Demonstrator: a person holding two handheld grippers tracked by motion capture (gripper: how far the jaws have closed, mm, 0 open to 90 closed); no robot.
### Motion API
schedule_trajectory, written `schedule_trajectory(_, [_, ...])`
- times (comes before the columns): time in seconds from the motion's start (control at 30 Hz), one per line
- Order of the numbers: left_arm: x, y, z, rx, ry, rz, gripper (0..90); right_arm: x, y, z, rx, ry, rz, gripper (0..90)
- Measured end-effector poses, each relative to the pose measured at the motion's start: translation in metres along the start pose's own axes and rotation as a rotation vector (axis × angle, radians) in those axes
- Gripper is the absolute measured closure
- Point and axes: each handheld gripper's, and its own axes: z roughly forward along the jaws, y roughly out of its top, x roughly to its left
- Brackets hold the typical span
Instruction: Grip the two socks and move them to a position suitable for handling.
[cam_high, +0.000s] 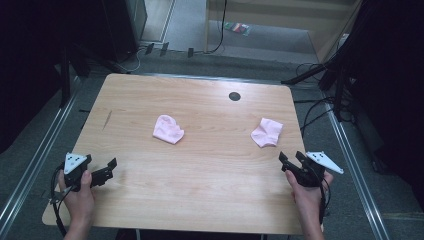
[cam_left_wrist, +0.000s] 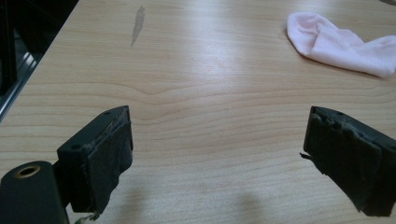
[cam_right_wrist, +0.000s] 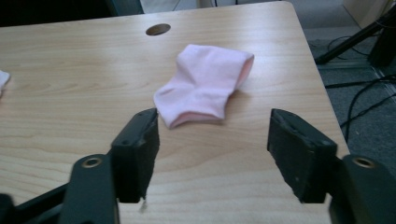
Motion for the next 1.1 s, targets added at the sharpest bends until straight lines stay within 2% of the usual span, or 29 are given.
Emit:
schedule_trajectory(0.13, [-0.002, -0.001, -0.001, 0.006, -0.008, 0.014, 8.4, 0.009, 0.013, 0.008, -0.021, 0.016, -0.035, 37.7])
schedule_trajectory(0.33, [-0.003, -0.002, -0.003, 0.000, -0.010, 0.018, 8.4, 0.017, 0.022, 0.022, -0.009, 0.020, -0.047, 37.3])
schedule_trajectory(0.4, [-0.002, -0.002, -0.002, -0.002, -0.018, 0.012, 8.4, 0.020, 0.024, 0.032, 0.003, -0.002, -0.087, 37.3])
schedule_trajectory(0.43, [-0.002, -0.002, -0.002, -0.002, -0.018, 0.012, 8.4, 0.020, 0.024, 0.032, 0.003, -0.002, -0.087, 37.3])
schedule_trajectory(0.5, [-0.001, -0.001, -0.001, 0.012, -0.018, 0.012, 8.4, 0.023, 0.026, 0.041, 0.004, -0.030, -0.137, 38.8])
schedule_trajectory(0.6, [-0.001, -0.001, 0.000, 0.012, -0.017, 0.011, 8.4, 0.023, 0.029, 0.057, 0.051, -0.019, -0.129, 38.2])
schedule_trajectory(0.63, [-0.001, -0.001, 0.000, 0.012, -0.017, 0.011, 8.4, 0.023, 0.029, 0.057, 0.051, -0.019, -0.129, 38.2])
schedule_trajectory(0.67, [-0.001, -0.001, -0.001, 0.016, -0.019, 0.014, 8.4, 0.023, 0.031, 0.067, 0.073, -0.010, -0.126, 38.1])
schedule_trajectory(0.87, [-0.002, -0.001, 0.000, 0.020, -0.016, 0.014, 8.6, 0.023, 0.036, 0.098, 0.117, -0.037, -0.103, 37.7])
schedule_trajectory(0.9, [-0.002, -0.001, 0.000, 0.020, -0.016, 0.014, 8.7, 0.023, 0.036, 0.098, 0.117, -0.037, -0.103, 37.7])
schedule_trajectory(0.93, [-0.002, -0.001, 0.000, 0.022, -0.012, 0.013, 8.7, 0.023, 0.039, 0.108, 0.122, -0.060, -0.093, 39.1])
schedule_trajectory(0.97, [-0.002, -0.001, 0.000, 0.022, -0.012, 0.013, 8.7, 0.023, 0.039, 0.108, 0.122, -0.060, -0.093, 39.1])
schedule_trajectory(1.0, [-0.002, 0.000, 0.000, 0.025, -0.012, 0.015, 8.8, 0.021, 0.042, 0.119, 0.117, -0.096, -0.054, 39.8])
schedule_trajectory(1.07, [-0.002, 0.000, 0.001, 0.026, -0.013, 0.015, 8.8, 0.021, 0.043, 0.123, 0.121, -0.114, -0.041, 39.6])
schedule_trajectory(1.1, [-0.002, 0.000, 0.001, 0.026, -0.014, 0.014, 8.8, 0.020, 0.045, 0.136, 0.131, -0.146, -0.029, 37.5])
